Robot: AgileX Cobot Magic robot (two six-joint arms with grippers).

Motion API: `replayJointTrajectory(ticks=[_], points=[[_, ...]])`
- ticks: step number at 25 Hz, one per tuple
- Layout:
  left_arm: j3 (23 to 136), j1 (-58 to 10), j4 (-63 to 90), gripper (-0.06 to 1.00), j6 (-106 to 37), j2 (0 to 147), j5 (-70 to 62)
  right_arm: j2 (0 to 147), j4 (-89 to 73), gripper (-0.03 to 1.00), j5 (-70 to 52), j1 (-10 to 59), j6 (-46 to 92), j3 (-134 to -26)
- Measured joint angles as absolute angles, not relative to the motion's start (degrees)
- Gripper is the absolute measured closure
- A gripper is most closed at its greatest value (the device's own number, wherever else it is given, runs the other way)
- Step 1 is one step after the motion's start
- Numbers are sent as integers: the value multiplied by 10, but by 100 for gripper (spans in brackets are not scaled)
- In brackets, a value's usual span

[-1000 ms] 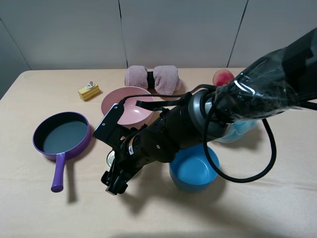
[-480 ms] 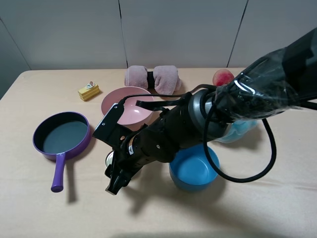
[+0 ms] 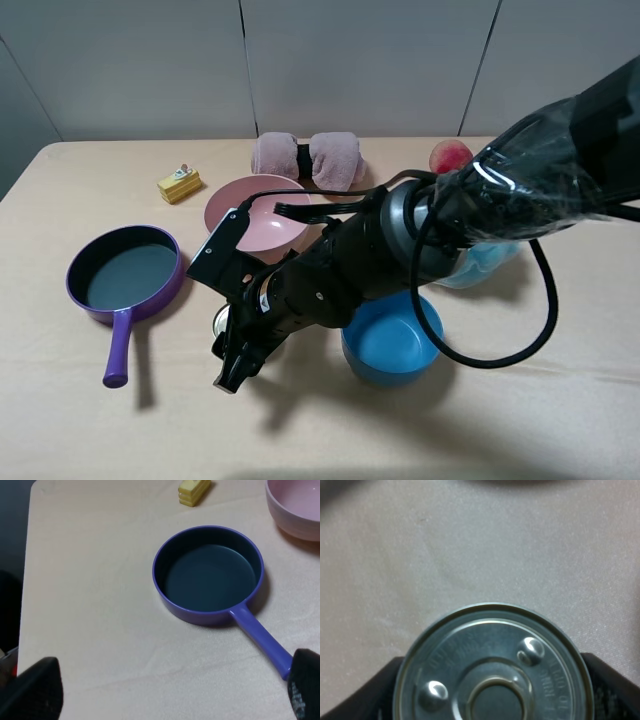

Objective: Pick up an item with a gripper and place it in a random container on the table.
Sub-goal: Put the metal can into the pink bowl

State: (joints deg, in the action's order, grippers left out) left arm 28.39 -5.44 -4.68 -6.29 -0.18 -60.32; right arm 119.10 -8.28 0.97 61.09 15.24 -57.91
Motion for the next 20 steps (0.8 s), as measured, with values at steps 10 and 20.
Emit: replayJointTrajectory(ticks=[10,20], points=[[284,-54,-47,4,-63,-2,-603,1175,-74,48,-14,611,152,-579],[284,-54,-47,4,-63,-2,-603,1114,-55,48,-73,611,152,-579]])
